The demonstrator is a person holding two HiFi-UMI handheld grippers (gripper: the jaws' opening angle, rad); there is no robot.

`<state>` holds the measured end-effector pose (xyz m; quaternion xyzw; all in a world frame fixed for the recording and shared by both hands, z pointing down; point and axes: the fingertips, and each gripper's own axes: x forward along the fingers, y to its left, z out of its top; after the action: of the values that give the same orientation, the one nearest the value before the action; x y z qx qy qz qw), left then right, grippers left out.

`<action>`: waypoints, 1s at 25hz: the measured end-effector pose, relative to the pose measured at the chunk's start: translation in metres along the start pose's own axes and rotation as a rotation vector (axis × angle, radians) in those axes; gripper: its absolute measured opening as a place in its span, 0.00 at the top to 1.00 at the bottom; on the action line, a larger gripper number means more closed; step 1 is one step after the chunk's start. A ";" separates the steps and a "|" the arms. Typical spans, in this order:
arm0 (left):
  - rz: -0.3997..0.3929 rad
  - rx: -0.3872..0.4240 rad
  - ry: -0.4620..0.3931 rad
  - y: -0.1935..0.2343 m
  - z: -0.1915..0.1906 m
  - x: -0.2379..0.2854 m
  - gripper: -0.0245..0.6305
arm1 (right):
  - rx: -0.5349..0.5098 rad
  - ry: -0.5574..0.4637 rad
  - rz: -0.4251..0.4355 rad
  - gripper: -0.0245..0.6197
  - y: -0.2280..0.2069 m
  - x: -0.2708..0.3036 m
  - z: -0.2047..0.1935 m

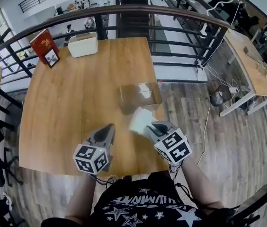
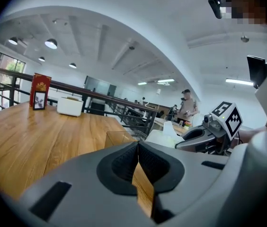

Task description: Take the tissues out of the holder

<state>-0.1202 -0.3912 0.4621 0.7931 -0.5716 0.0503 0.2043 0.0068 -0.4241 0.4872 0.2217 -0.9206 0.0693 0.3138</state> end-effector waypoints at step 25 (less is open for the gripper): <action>-0.192 0.064 0.119 -0.121 -0.063 -0.053 0.94 | 0.177 0.012 -0.128 0.90 0.081 -0.096 -0.088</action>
<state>-0.0162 -0.2879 0.4709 0.8460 -0.4779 0.0956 0.2163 0.0864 -0.2931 0.4996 0.3063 -0.8930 0.1315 0.3023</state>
